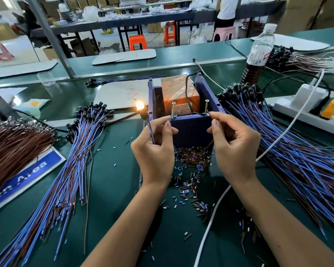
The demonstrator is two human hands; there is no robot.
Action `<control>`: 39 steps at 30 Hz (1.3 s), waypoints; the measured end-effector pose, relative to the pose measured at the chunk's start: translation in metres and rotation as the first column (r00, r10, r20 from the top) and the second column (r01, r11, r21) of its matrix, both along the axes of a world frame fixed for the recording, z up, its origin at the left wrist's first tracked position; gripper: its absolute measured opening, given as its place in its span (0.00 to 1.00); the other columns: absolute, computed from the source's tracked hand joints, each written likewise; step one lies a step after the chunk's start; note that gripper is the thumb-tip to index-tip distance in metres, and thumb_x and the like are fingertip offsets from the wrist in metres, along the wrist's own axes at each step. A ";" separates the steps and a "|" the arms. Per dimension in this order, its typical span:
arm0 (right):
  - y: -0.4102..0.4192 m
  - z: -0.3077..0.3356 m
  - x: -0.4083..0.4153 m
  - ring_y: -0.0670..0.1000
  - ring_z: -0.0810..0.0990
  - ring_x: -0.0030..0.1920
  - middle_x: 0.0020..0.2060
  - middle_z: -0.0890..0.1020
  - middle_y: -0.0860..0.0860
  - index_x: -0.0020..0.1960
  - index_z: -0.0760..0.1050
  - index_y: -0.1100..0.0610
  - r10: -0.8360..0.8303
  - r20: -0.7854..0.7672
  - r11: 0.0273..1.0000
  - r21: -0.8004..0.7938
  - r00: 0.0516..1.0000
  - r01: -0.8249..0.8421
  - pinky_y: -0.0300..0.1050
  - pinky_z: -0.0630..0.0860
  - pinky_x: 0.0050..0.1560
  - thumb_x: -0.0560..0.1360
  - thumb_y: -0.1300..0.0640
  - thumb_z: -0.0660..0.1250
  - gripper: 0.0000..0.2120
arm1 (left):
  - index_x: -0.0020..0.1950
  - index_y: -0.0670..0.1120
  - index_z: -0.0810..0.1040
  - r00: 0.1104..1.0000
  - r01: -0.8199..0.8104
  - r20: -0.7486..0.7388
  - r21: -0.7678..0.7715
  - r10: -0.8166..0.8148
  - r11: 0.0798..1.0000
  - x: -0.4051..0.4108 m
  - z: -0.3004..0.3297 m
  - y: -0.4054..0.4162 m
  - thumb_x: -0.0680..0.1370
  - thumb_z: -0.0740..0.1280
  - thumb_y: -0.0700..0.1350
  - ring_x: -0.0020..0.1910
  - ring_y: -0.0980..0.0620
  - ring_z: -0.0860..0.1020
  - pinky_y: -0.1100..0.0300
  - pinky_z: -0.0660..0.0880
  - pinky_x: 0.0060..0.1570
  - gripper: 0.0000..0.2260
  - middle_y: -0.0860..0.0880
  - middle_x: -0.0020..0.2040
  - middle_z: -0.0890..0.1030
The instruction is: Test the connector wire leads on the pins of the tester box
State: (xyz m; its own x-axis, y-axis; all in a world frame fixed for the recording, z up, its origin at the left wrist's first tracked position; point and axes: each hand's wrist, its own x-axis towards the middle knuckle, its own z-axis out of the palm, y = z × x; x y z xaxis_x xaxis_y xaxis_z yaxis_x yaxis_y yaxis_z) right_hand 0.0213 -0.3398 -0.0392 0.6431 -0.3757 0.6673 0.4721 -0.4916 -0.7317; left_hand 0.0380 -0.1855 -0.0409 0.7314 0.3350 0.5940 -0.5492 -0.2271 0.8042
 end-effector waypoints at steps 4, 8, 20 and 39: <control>0.000 -0.001 0.001 0.45 0.85 0.41 0.40 0.86 0.47 0.59 0.85 0.58 0.005 0.002 1.000 0.001 1.000 -0.005 0.42 0.82 0.44 0.82 0.61 0.68 0.09 | 0.54 0.45 0.85 1.000 0.011 -0.001 -0.005 -0.011 1.000 0.001 -0.001 0.001 0.82 0.69 0.40 0.34 0.52 0.81 0.70 0.73 0.38 0.05 0.53 0.38 0.85; -0.001 -0.002 0.002 0.46 0.85 0.41 0.40 0.86 0.47 0.59 0.85 0.58 0.015 0.003 1.000 0.008 1.000 -0.015 0.41 0.82 0.44 0.82 0.61 0.68 0.09 | 0.54 0.45 0.85 1.000 0.019 -0.001 -0.007 -0.019 1.000 0.001 -0.001 0.001 0.82 0.69 0.40 0.34 0.52 0.81 0.70 0.74 0.37 0.06 0.53 0.38 0.85; -0.002 -0.003 0.001 0.46 0.84 0.37 0.38 0.85 0.45 0.57 0.84 0.56 0.013 -0.016 0.999 0.040 1.000 -0.012 0.34 0.76 0.39 0.82 0.61 0.68 0.08 | 0.52 0.43 0.84 0.999 0.011 0.045 0.066 -0.014 0.998 -0.009 0.000 -0.005 0.81 0.69 0.38 0.36 0.53 0.82 0.61 0.77 0.41 0.05 0.52 0.37 0.84; -0.014 0.027 -0.020 0.48 0.77 0.54 0.59 0.77 0.54 0.68 0.74 0.65 -0.022 0.251 0.973 -0.218 0.968 0.078 0.41 0.74 0.52 0.85 0.58 0.60 0.15 | 0.49 0.39 0.83 0.950 0.311 0.052 -0.162 -0.306 0.937 -0.022 0.064 -0.072 0.80 0.68 0.34 0.37 0.52 0.85 0.62 0.80 0.43 0.04 0.49 0.37 0.85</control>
State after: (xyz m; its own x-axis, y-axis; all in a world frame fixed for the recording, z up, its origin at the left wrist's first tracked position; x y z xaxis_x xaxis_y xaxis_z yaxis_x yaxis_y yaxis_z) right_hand 0.0015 -0.3538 -0.0122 0.4331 -0.2254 0.8727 0.5936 -0.6573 -0.4643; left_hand 0.0162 -0.2572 0.0235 0.8001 0.1907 0.5687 -0.5914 0.0925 0.8011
